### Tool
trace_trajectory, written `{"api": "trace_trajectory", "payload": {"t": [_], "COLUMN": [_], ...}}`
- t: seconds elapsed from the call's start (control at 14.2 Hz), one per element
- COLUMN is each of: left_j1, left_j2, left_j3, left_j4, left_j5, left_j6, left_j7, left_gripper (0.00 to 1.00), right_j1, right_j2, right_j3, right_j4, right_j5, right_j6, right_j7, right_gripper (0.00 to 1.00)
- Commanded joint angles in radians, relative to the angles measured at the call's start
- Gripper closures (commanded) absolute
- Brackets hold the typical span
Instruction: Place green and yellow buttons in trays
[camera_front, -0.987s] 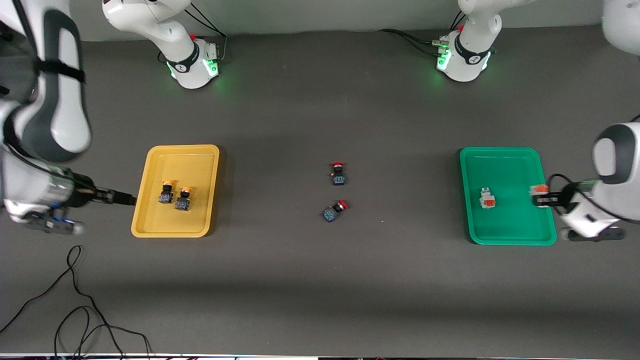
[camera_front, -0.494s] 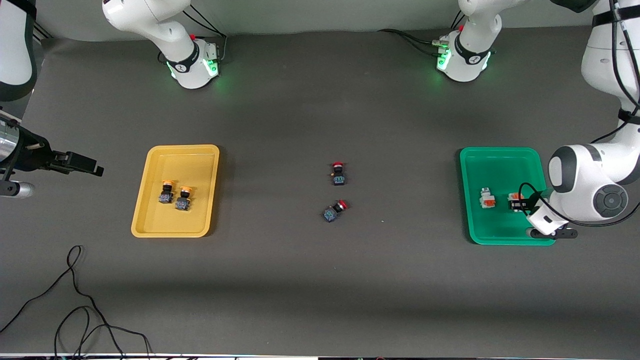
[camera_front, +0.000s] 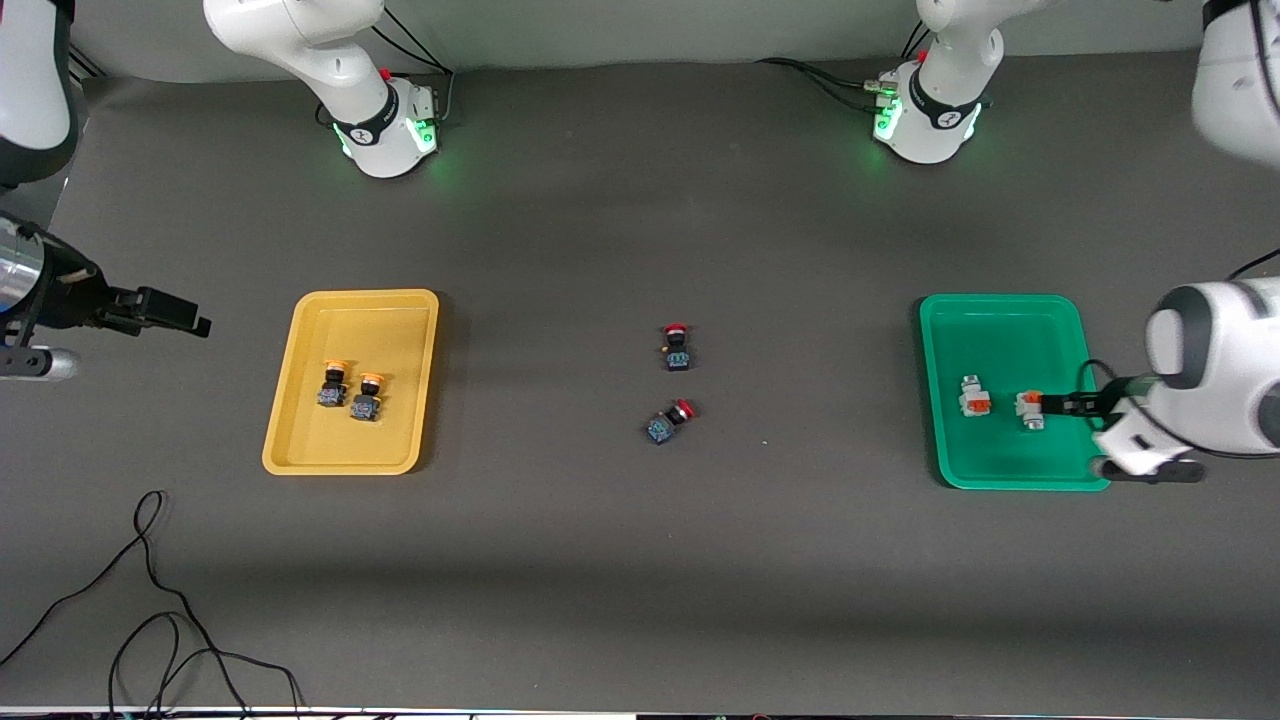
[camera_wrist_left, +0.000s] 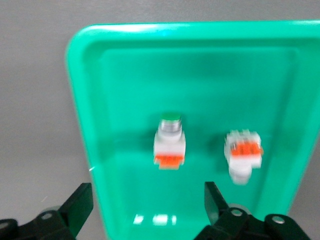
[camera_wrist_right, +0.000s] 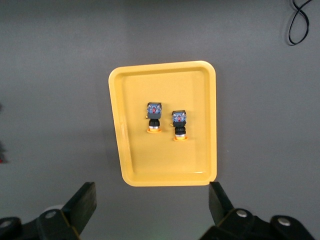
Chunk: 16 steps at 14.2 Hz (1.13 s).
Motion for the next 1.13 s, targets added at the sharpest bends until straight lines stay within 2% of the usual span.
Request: {"api": "trace_trajectory", "payload": {"t": [0.0, 0.21, 0.28, 0.42, 0.49, 0.63, 0.78, 1.06], "left_j1": [-0.007, -0.013, -0.02, -0.065, -0.107, -0.207, -0.249, -0.3], "left_j2": [-0.097, -0.247, -0.295, -0.387, -0.42, -0.477, -0.531, -0.536], "left_j3": [0.003, 0.0, 0.0, 0.009, 0.03, 0.078, 0.084, 0.106], "left_j4": [0.117, 0.119, 0.119, 0.099, 0.088, 0.055, 0.015, 0.037], "left_j5": [-0.01, -0.074, -0.095, -0.151, -0.155, -0.159, -0.172, -0.189], "left_j6": [-0.208, -0.29, -0.32, -0.351, -0.36, -0.362, -0.36, -0.382], "left_j7": [0.06, 0.072, 0.07, 0.07, 0.067, 0.05, 0.037, -0.049], "left_gripper": [0.0, 0.0, 0.0, 0.0, 0.0, 0.0, 0.0, 0.0], "right_j1": [-0.061, -0.061, -0.073, -0.162, -0.167, -0.172, -0.166, -0.115], "right_j2": [-0.092, -0.118, -0.118, -0.118, -0.119, -0.124, -0.115, -0.107], "right_j3": [0.072, 0.078, 0.103, 0.21, 0.226, 0.223, 0.212, 0.151], "right_j4": [-0.061, -0.059, -0.059, -0.065, -0.082, -0.084, -0.072, -0.038], "right_j5": [-0.033, -0.033, -0.033, -0.033, -0.034, -0.034, -0.03, -0.019], "right_j6": [-0.017, -0.06, -0.061, -0.067, -0.067, -0.068, -0.061, -0.057], "right_j7": [-0.009, -0.051, -0.054, -0.098, -0.101, -0.104, -0.101, -0.097], "right_gripper": [0.0, 0.0, 0.0, 0.0, 0.0, 0.0, 0.0, 0.0]}}
